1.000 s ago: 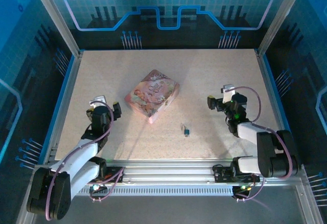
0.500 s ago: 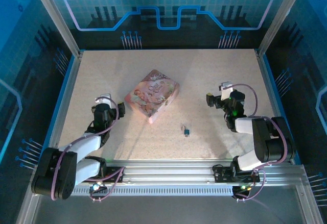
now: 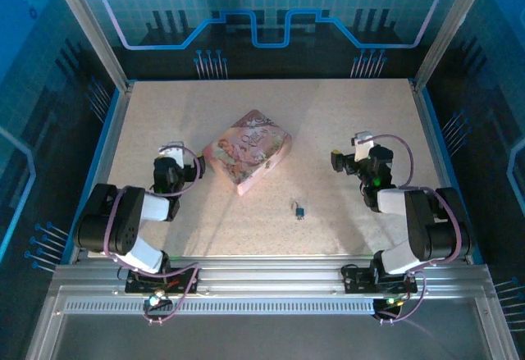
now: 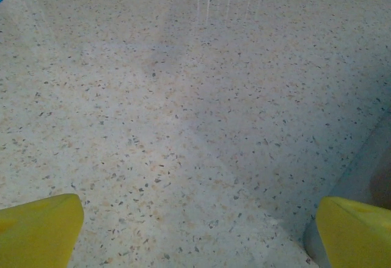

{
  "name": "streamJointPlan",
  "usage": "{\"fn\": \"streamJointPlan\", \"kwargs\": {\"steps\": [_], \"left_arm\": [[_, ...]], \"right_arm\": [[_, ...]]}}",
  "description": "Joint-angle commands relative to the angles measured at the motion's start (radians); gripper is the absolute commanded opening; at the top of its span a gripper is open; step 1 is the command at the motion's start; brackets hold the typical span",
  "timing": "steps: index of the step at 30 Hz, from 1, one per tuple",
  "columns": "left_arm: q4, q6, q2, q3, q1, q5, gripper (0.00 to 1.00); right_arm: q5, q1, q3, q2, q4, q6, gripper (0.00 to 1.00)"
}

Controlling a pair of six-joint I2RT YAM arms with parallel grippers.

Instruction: Unlock a padlock with a key

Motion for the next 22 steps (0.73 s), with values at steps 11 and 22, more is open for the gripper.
{"fn": "streamJointPlan", "kwargs": {"steps": [11, 22], "left_arm": [[-0.005, -0.006, 0.001, 0.069, 0.037, 0.091, 0.99], [-0.006, -0.005, 0.001, 0.069, 0.035, 0.093, 0.99]], "right_arm": [[0.021, 0.007, 0.015, 0.01, 0.001, 0.003, 1.0], [0.02, 0.006, 0.016, 0.01, 0.0, 0.004, 1.0]]}}
